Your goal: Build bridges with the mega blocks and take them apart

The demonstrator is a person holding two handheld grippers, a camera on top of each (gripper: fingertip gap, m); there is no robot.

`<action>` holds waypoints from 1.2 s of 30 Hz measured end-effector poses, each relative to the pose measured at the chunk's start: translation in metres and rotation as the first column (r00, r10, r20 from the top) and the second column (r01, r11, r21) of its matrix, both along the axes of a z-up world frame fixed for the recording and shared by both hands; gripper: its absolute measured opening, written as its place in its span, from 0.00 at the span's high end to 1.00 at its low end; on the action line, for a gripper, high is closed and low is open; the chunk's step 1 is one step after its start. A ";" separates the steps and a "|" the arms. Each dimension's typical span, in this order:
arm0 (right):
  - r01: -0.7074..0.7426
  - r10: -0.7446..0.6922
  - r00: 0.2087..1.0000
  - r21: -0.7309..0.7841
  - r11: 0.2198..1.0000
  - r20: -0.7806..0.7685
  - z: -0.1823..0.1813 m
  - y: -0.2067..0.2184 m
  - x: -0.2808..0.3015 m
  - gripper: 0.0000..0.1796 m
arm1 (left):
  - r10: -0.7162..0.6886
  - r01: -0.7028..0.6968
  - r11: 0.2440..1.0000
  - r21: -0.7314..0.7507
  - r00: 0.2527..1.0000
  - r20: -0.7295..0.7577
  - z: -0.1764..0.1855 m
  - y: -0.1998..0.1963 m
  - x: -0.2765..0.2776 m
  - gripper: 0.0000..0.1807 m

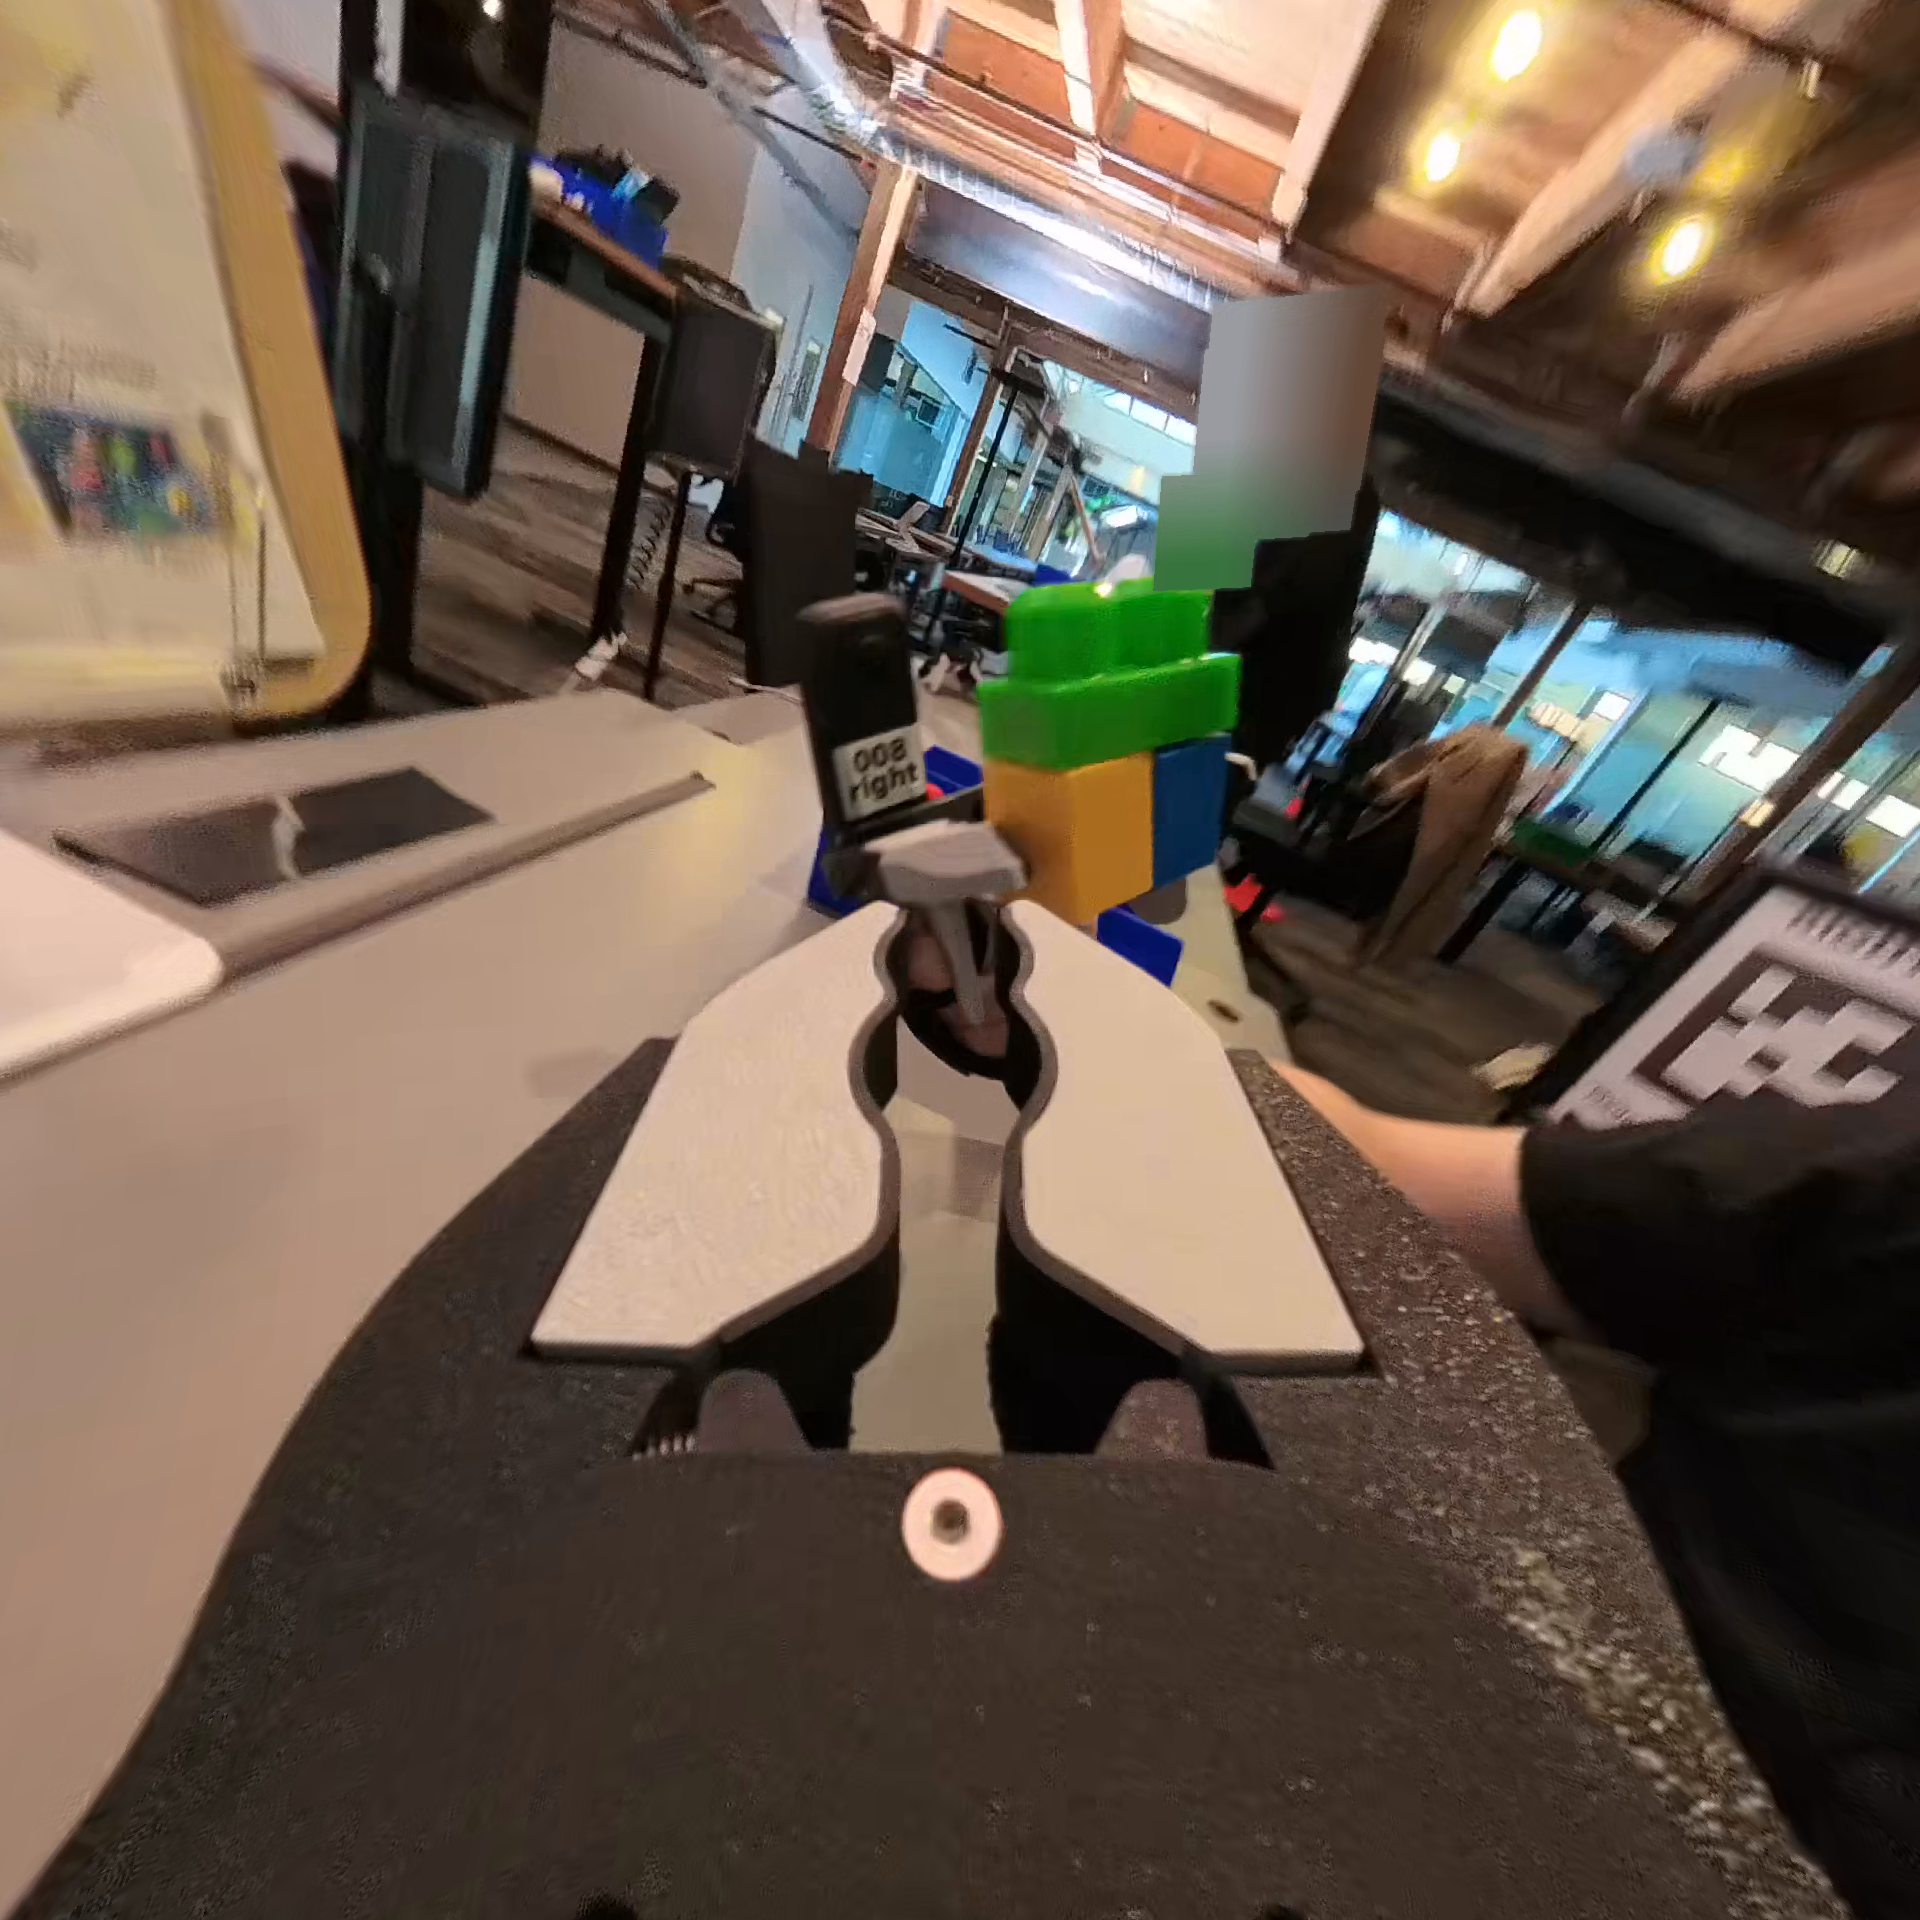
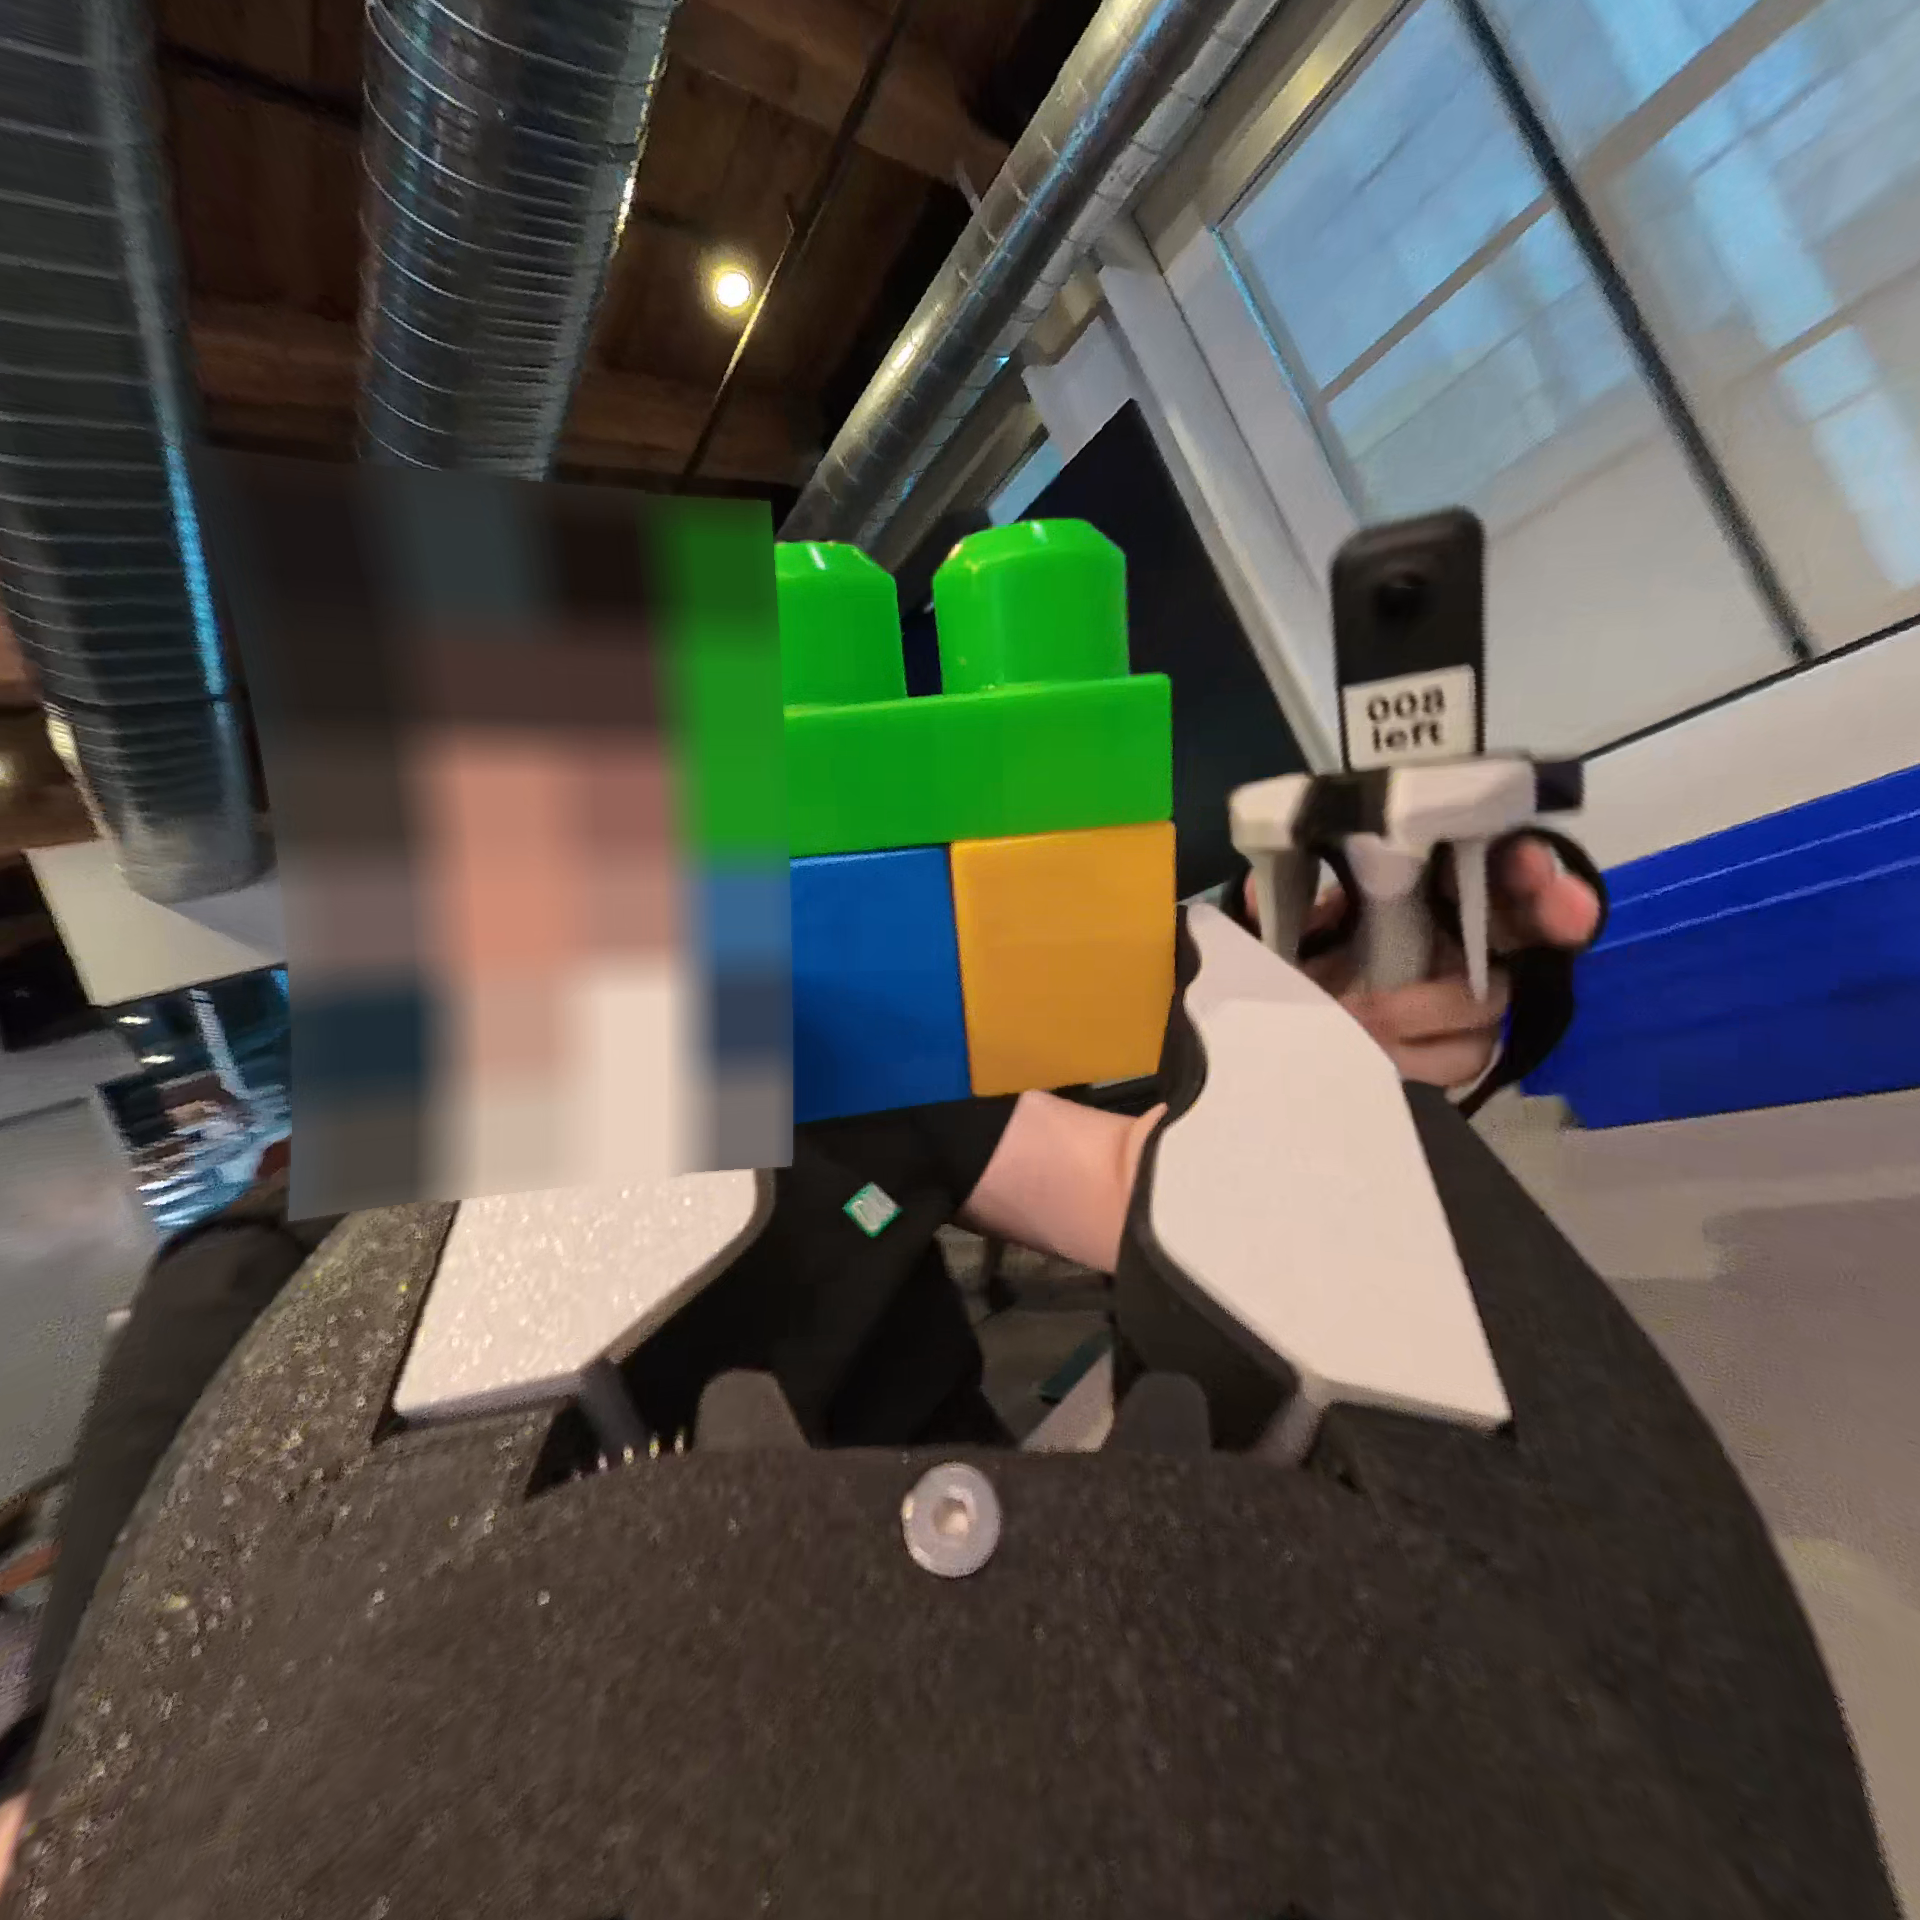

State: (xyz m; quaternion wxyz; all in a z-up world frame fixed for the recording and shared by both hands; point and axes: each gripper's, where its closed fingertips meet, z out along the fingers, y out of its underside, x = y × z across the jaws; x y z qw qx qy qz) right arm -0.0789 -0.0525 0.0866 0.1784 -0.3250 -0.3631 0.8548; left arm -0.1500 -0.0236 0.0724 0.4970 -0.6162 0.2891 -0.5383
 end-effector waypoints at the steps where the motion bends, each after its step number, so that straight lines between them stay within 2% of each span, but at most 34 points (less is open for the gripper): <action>1: -0.038 0.038 0.999 -0.020 0.999 0.009 -0.001 -0.003 -0.003 0.56 | 0.007 -0.004 0.997 0.071 0.999 -0.034 0.007 -0.007 0.001 0.92; 7: -0.297 0.322 0.939 -0.188 0.936 0.118 -0.011 -0.031 -0.024 0.57 | 0.128 -0.045 0.926 0.375 0.972 -0.199 0.028 -0.030 -0.009 0.89; 10: -0.366 0.411 0.893 -0.235 0.900 0.186 -0.020 -0.045 -0.038 0.57 | 0.135 -0.052 0.901 0.430 0.977 -0.163 0.035 -0.037 -0.014 0.81; 13: -0.408 0.472 0.848 -0.271 0.872 0.242 -0.028 -0.058 -0.048 0.57 | -0.003 0.109 0.902 0.417 0.969 -0.248 0.023 -0.057 -0.005 0.81; 17: -0.441 0.523 0.792 -0.298 0.847 0.314 -0.041 -0.069 -0.053 0.58 | -0.020 0.201 0.873 0.445 0.925 -0.379 0.000 -0.067 0.004 0.70; 20: -0.459 0.539 0.757 -0.286 0.841 0.371 -0.051 -0.077 -0.055 0.58 | -0.055 0.263 0.862 0.432 0.897 -0.438 -0.015 -0.073 0.011 0.71; 24: -0.489 0.563 0.719 -0.280 0.826 0.407 -0.059 -0.085 -0.054 0.57 | -0.185 0.349 0.861 0.371 0.893 -0.410 -0.021 -0.085 0.018 0.78; 30: -0.504 0.568 0.699 -0.264 0.822 0.434 -0.064 -0.089 -0.052 0.57 | -0.317 0.420 0.865 0.274 0.881 -0.350 -0.024 -0.091 0.018 0.81; 33: -0.525 0.577 0.674 -0.251 0.813 0.462 -0.071 -0.094 -0.049 0.57 | -0.333 0.450 0.848 0.280 0.863 -0.381 -0.030 -0.096 0.019 0.81; 36: -0.535 0.598 0.660 -0.275 0.799 0.455 -0.070 -0.095 -0.049 0.58 | -0.301 0.473 0.829 0.297 0.826 -0.477 -0.047 -0.099 0.025 0.78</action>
